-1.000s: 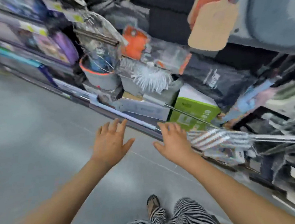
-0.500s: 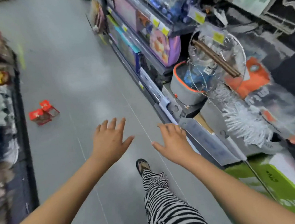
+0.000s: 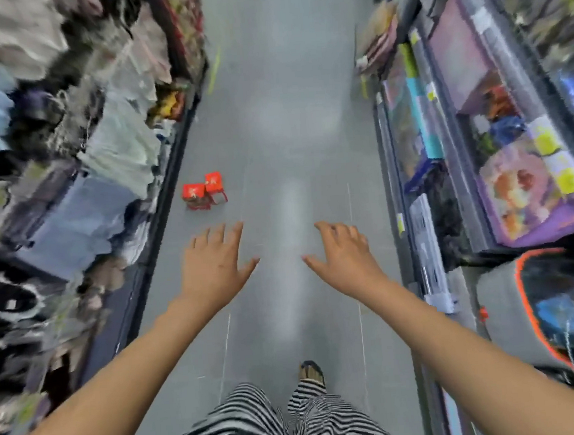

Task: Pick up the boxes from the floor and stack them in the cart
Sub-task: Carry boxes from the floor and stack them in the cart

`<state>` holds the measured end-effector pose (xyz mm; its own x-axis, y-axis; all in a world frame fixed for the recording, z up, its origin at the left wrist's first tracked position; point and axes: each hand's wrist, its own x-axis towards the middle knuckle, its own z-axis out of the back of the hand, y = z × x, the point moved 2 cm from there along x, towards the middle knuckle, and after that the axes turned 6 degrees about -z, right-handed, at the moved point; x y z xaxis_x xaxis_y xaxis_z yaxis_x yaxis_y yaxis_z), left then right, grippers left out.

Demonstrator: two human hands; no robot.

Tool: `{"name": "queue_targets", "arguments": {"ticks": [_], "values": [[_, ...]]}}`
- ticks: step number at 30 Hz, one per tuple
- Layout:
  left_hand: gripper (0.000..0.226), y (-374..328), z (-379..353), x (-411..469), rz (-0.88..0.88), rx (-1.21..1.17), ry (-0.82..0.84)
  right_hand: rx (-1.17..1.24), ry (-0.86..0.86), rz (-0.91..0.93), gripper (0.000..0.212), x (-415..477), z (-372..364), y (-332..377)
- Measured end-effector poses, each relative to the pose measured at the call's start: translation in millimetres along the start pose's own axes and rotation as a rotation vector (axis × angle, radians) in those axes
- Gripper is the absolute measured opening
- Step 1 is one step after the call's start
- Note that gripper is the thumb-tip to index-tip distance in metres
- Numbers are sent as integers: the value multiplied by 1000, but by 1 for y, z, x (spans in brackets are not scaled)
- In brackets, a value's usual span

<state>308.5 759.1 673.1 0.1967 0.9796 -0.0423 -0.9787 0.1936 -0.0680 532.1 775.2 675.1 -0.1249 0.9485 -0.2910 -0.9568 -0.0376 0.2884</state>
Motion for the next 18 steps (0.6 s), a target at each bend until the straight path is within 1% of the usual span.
{"name": "queue_targets", "arguments": {"ticks": [4,7,15,18], "values": [[72,49,-2,32,109,0,18,4,65,43,67,66,4,27],[74,88,-15,60,151,-3,37,0,109,70,67,117,-2,46],[75,212,-48,184,214,-27,109,-5,215,56,66,285,-14,108],[74,256,-60,231,207,-12,181,-40,250,62,66,346,-19,135]]}}
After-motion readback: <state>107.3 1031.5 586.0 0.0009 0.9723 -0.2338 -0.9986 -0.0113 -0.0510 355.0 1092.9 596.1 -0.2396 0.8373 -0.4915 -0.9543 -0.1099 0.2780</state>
